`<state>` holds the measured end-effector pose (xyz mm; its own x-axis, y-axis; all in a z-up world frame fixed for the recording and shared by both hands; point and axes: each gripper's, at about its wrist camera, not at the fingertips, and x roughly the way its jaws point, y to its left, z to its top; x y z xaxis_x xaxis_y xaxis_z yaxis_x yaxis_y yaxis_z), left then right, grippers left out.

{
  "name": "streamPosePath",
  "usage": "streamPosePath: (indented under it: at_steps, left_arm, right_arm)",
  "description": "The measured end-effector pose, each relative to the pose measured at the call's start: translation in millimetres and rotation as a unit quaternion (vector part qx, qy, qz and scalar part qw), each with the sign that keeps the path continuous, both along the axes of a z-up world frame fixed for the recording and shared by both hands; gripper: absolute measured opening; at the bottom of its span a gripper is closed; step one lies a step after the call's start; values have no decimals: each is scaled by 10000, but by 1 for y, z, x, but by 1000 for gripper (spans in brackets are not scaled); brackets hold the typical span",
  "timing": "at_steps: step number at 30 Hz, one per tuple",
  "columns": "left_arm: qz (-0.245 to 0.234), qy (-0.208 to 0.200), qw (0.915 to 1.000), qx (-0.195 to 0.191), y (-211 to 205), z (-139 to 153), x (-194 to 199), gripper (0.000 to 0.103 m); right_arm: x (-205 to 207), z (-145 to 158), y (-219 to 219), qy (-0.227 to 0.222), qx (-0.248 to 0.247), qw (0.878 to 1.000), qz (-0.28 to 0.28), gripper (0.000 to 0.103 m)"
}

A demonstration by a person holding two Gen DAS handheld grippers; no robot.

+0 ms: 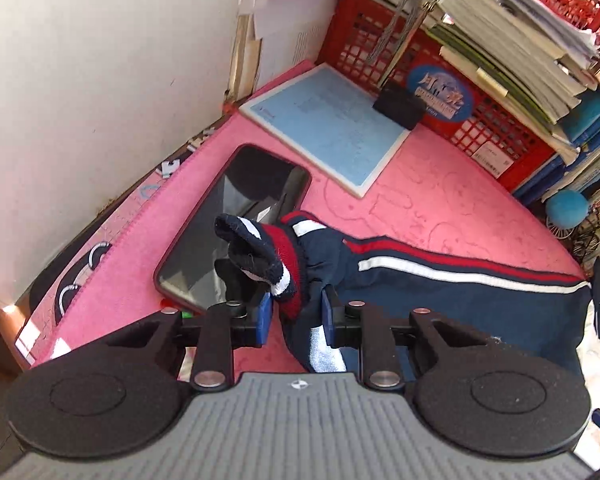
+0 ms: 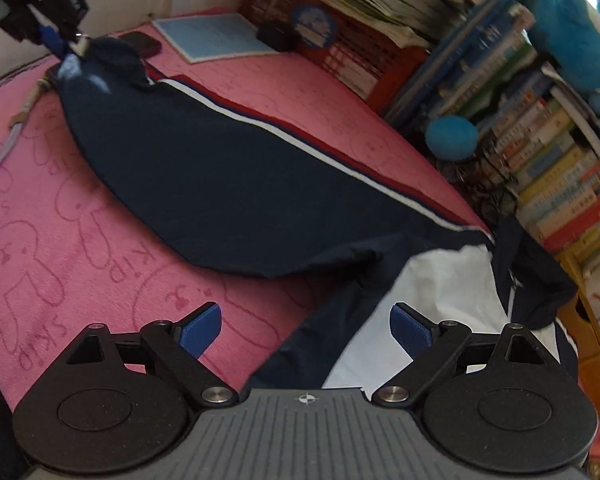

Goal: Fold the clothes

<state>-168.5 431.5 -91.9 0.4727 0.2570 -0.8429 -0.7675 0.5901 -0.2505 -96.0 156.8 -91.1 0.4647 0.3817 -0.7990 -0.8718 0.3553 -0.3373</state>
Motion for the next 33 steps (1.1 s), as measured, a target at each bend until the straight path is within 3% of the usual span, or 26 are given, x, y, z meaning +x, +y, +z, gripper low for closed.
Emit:
streamPosePath:
  at_steps: [3, 5, 7, 9, 10, 13, 15, 17, 20, 22, 23, 24, 26, 27, 29, 33]
  left_arm:
    - [-43, -336, 9993, 137, 11, 16, 8, 21]
    - [-152, -552, 9979, 311, 15, 30, 14, 21]
    - [-257, -750, 9957, 489, 19, 42, 19, 21]
    - [-374, -903, 9930, 657, 24, 54, 26, 16]
    - [-417, -962, 9912, 805, 27, 61, 31, 15]
    - [-581, -1238, 9809, 1384, 36, 89, 45, 12]
    - [-698, -1135, 9733, 1871, 39, 102, 56, 12]
    - [-742, -854, 9685, 2220, 44, 106, 66, 12]
    - [-851, -493, 9722, 2126, 51, 97, 67, 13]
    - [-947, -359, 9703, 2198, 48, 89, 60, 13]
    - [-1002, -299, 9696, 2213, 46, 85, 58, 14]
    - [-1004, -271, 9710, 2151, 47, 82, 58, 15]
    - [-1008, -215, 9738, 2027, 49, 77, 58, 16]
    - [-1041, -215, 9738, 2010, 49, 76, 60, 16]
    - [-1131, -225, 9726, 2017, 46, 70, 66, 17]
    - [-1510, -374, 9746, 1612, 30, 39, 91, 21]
  right_arm:
    - [-16, -2, 59, 242, 601, 9951, 752, 98]
    - [-26, -9, 103, -163, 958, 9901, 1015, 103]
    - [-30, -18, 143, -537, 1163, 9850, 1153, 99]
    - [-19, -25, 179, -745, 1167, 9865, 880, 8]
    - [-10, -22, 193, -848, 1354, 9850, 645, 3]
    - [20, 3, 232, -989, 2017, 9743, 167, 3]
    - [36, 11, 262, -1042, 2175, 9704, 75, 4]
    - [54, 3, 291, -885, 1934, 9771, -46, 4]
    - [80, -18, 315, -498, 1612, 9854, -215, 5]
    - [88, -26, 324, -153, 1513, 9884, -37, 16]
    - [90, -29, 328, 61, 1449, 9894, 111, 27]
    - [89, -30, 328, 263, 1437, 9887, 329, 49]
    - [79, -26, 313, 501, 1642, 9829, 671, 79]
    - [75, -23, 297, 573, 1726, 9810, 669, 85]
    - [67, -18, 263, 702, 1884, 9777, 603, 86]
    - [53, 8, 148, 1252, 1984, 9715, -327, 90]
